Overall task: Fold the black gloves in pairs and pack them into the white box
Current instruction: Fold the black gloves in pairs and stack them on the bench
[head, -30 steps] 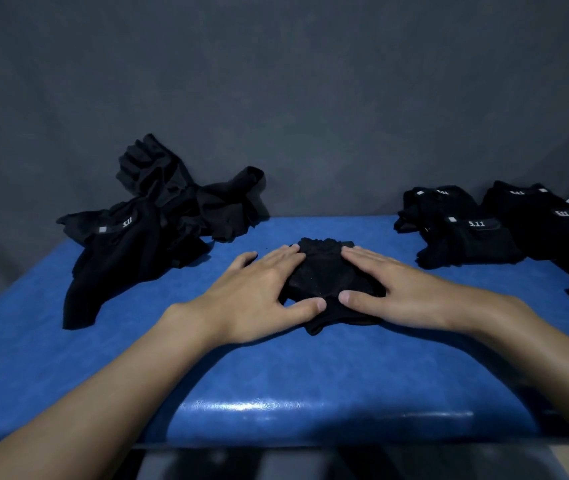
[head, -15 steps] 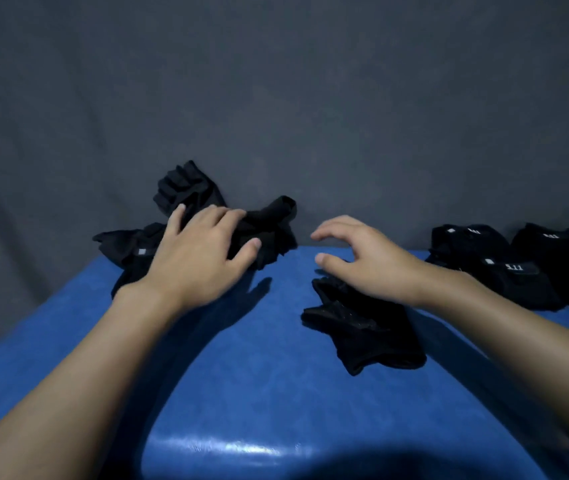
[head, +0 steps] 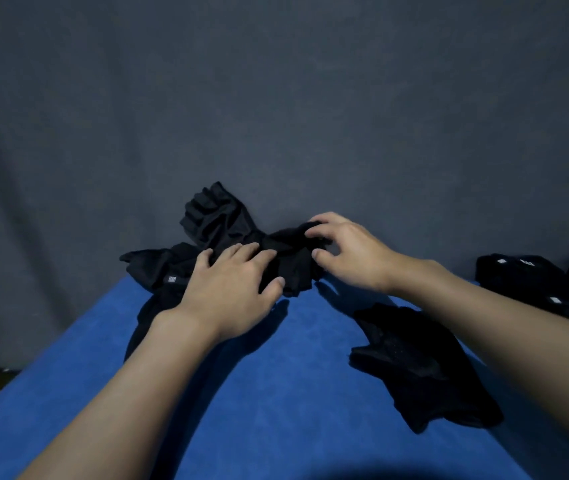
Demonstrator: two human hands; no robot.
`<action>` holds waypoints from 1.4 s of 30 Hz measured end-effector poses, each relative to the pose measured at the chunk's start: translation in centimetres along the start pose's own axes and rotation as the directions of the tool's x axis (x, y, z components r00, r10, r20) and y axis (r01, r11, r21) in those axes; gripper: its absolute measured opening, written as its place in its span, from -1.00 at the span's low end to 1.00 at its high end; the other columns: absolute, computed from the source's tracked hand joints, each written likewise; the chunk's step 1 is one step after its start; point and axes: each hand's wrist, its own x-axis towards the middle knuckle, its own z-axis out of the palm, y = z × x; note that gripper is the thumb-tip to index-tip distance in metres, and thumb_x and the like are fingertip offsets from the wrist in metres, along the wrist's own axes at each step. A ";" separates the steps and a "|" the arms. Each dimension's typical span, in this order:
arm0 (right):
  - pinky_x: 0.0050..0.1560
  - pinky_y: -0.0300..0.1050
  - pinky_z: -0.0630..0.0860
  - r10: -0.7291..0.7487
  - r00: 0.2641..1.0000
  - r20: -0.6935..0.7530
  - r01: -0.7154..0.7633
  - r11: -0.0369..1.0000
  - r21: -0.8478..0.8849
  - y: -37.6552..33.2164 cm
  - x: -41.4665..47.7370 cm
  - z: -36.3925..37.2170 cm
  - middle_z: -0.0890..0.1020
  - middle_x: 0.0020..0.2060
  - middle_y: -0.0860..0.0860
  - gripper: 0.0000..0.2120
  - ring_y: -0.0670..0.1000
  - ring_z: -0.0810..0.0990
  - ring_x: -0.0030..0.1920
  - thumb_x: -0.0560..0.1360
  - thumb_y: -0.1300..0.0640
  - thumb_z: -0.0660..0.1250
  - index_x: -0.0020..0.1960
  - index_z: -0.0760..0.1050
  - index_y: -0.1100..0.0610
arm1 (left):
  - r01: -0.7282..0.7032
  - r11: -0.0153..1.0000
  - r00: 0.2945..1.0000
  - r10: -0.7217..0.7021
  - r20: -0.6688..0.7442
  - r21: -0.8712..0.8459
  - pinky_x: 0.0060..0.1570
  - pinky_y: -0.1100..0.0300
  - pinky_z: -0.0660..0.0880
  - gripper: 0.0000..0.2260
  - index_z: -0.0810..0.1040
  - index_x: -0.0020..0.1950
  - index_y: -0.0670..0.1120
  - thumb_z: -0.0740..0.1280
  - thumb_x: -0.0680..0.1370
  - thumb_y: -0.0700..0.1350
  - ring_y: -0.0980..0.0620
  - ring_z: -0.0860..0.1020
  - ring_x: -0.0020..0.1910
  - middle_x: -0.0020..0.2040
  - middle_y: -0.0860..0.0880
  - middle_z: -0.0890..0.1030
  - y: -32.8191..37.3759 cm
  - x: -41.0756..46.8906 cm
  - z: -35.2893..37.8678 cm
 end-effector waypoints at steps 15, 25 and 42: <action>0.27 -0.23 0.34 0.020 0.898 -0.439 0.103 0.961 0.255 -0.1 -2.8 -5.7 0.56 0.07 -0.17 -0.75 -0.05 0.46 0.23 0.52 0.29 0.30 0.13 0.62 0.10 | -0.078 0.866 0.965 -0.059 -0.256 -0.494 0.46 -0.07 0.26 -0.42 0.31 0.49 0.13 0.27 0.52 0.31 0.14 0.41 0.39 0.36 0.19 0.48 2.4 -1.3 -1.9; -0.01 -0.20 0.50 0.165 0.905 -0.392 0.124 0.779 0.614 0.3 -9.7 -5.8 0.60 -0.09 -0.10 -0.81 -0.13 0.58 -0.10 0.49 0.32 0.39 0.00 0.56 0.06 | -0.166 0.259 0.959 -0.183 -0.218 -0.951 -0.09 0.35 0.56 -0.65 0.55 0.25 -0.04 0.46 0.50 -0.27 0.18 0.66 -0.02 -0.05 0.14 0.70 6.4 -2.6 -2.7; -0.15 -0.15 0.52 0.129 0.965 -0.230 0.111 0.591 0.799 0.4 -14.3 -6.4 0.57 -0.15 0.04 -0.75 0.01 0.57 -0.20 0.51 0.41 0.32 0.07 0.47 0.12 | -0.097 0.186 0.994 -0.026 -0.103 -0.978 0.01 0.12 0.64 -0.55 0.48 0.32 0.00 0.49 0.47 -0.19 0.04 0.69 0.00 -0.01 0.02 0.72 10.0 -3.8 -3.1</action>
